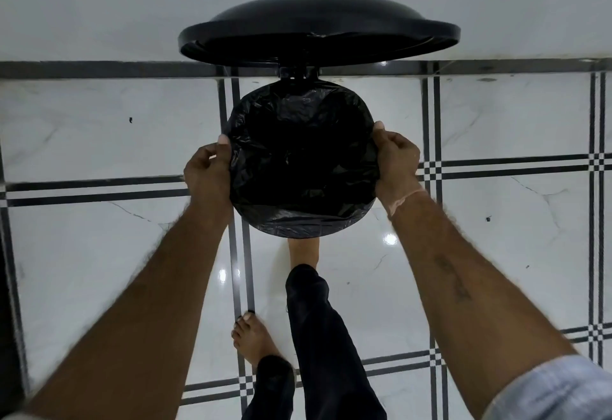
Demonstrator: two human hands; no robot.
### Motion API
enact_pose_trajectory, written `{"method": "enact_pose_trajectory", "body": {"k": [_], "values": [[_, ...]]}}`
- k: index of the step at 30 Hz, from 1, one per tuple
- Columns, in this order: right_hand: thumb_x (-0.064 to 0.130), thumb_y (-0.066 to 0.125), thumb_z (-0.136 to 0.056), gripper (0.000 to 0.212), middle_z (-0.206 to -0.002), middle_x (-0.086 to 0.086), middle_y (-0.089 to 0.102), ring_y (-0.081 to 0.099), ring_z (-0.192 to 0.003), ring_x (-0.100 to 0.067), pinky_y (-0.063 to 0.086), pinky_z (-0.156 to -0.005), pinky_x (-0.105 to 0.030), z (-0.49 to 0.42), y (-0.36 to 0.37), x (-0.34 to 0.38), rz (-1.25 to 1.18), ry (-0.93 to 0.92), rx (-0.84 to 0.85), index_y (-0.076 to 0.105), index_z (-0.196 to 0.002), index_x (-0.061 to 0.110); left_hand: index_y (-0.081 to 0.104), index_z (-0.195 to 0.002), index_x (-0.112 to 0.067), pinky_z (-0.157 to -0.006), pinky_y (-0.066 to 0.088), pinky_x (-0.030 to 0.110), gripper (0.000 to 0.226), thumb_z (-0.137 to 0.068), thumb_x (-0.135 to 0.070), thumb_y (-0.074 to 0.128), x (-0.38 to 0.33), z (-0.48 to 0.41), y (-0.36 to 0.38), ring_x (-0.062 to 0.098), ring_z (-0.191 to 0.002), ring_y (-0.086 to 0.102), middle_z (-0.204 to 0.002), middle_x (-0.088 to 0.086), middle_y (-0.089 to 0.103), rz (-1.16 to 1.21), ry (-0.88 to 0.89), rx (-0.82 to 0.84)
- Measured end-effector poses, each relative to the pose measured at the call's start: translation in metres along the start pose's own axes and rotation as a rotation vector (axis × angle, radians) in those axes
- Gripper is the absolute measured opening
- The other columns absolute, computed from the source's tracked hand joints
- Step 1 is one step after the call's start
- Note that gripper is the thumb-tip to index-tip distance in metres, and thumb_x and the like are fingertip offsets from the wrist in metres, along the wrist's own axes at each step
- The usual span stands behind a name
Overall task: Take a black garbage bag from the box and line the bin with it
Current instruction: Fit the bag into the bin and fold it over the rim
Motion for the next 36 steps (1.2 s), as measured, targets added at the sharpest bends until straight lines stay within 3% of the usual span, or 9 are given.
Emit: {"method": "enact_pose_trajectory", "body": {"k": [2, 5, 9, 15, 20, 22, 25, 28, 36], "values": [[0.026, 0.074, -0.095, 0.032, -0.099, -0.013, 0.075, 0.075, -0.102, -0.037, 0.064, -0.086, -0.046, -0.005, 0.003, 0.012, -0.054, 0.133, 0.024, 0.072, -0.1, -0.005, 0.06, -0.074, -0.015, -0.046, 0.046, 0.013, 0.034, -0.102, -0.033, 0.065, -0.002, -0.011, 0.001, 0.002, -0.047, 0.057, -0.064, -0.005, 0.061, -0.009, 0.002, 0.015], [0.025, 0.065, -0.102, 0.022, -0.088, -0.005, 0.07, 0.067, -0.076, -0.022, 0.059, -0.067, -0.038, -0.004, 0.007, 0.029, -0.007, 0.274, 0.077, 0.067, -0.092, 0.005, 0.06, -0.072, -0.015, -0.041, 0.04, 0.011, 0.039, -0.105, -0.035, 0.06, 0.002, -0.025, -0.002, 0.0, -0.038, 0.049, -0.047, -0.013, 0.056, -0.048, -0.029, 0.018], [0.026, 0.059, -0.105, 0.027, -0.085, -0.003, 0.067, 0.066, -0.076, -0.021, 0.057, -0.076, -0.038, -0.007, 0.008, 0.032, 0.06, 0.258, 0.114, 0.065, -0.087, 0.007, 0.067, -0.08, -0.015, -0.044, 0.044, 0.012, 0.033, -0.106, -0.032, 0.056, 0.002, -0.031, 0.002, 0.001, -0.045, 0.058, -0.063, -0.008, 0.062, -0.043, -0.112, 0.024], [0.028, 0.072, -0.097, 0.021, -0.073, 0.0, 0.075, 0.073, -0.053, -0.011, 0.058, -0.048, -0.023, -0.011, 0.019, 0.051, 0.063, 0.191, 0.239, 0.073, -0.096, 0.007, 0.073, -0.087, -0.013, -0.096, 0.061, 0.044, 0.033, -0.092, -0.045, 0.073, -0.023, -0.038, 0.015, 0.029, -0.102, 0.076, -0.1, 0.009, 0.074, -0.004, -0.106, 0.115], [0.026, 0.069, -0.098, 0.019, -0.07, 0.0, 0.069, 0.071, -0.05, -0.013, 0.056, -0.047, -0.023, -0.029, 0.027, 0.054, 0.125, 0.207, 0.194, 0.068, -0.087, 0.011, 0.064, -0.07, -0.017, -0.084, 0.056, 0.037, 0.039, -0.1, -0.042, 0.062, -0.023, -0.048, 0.019, 0.022, -0.08, 0.064, -0.075, 0.002, 0.064, -0.097, 0.069, 0.105], [0.036, 0.066, -0.097, 0.024, -0.079, -0.001, 0.071, 0.074, -0.075, -0.021, 0.063, -0.068, -0.034, -0.036, 0.022, 0.042, 0.29, 0.016, 0.119, 0.069, -0.086, 0.015, 0.066, -0.088, -0.021, -0.087, 0.055, 0.038, 0.034, -0.103, -0.047, 0.05, -0.011, -0.04, 0.015, 0.018, -0.087, 0.061, -0.084, -0.006, 0.064, -0.238, 0.263, 0.116], [0.041, 0.058, -0.1, 0.031, -0.115, -0.006, 0.064, 0.06, -0.108, -0.023, 0.052, -0.095, -0.038, -0.011, 0.016, 0.019, 0.68, -0.654, -0.064, 0.067, -0.114, 0.015, 0.057, -0.139, -0.026, -0.096, 0.048, 0.039, 0.043, -0.107, -0.047, 0.037, 0.013, -0.028, 0.008, 0.02, -0.112, 0.055, -0.119, 0.006, 0.062, -0.541, 0.5, 0.117], [0.048, 0.053, -0.1, 0.044, -0.133, -0.005, 0.057, 0.053, -0.118, -0.026, 0.044, -0.096, -0.038, 0.037, 0.045, 0.0, 0.988, -1.109, 0.295, 0.062, -0.134, 0.022, 0.039, -0.156, -0.029, -0.089, 0.043, 0.034, 0.049, -0.109, -0.042, 0.031, 0.019, -0.021, 0.013, 0.016, -0.111, 0.049, -0.127, 0.011, 0.056, -0.634, 0.593, 0.058], [0.071, 0.033, -0.095, 0.065, -0.16, -0.001, 0.039, 0.032, -0.147, -0.034, 0.028, -0.111, -0.063, -0.012, 0.143, -0.045, 1.539, -0.987, 0.628, 0.049, -0.149, 0.038, 0.046, -0.154, -0.031, -0.082, 0.032, -0.005, 0.044, -0.113, -0.036, 0.03, 0.035, -0.028, 0.01, -0.022, -0.102, 0.047, -0.124, 0.0, 0.062, -0.502, 0.602, -0.024]]}}
Point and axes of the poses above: each hand's wrist, its own z-axis away from the middle knuckle, its own y-axis out of the palm, x = y × z, the point moved 2 cm from there along -z, towards the middle knuckle
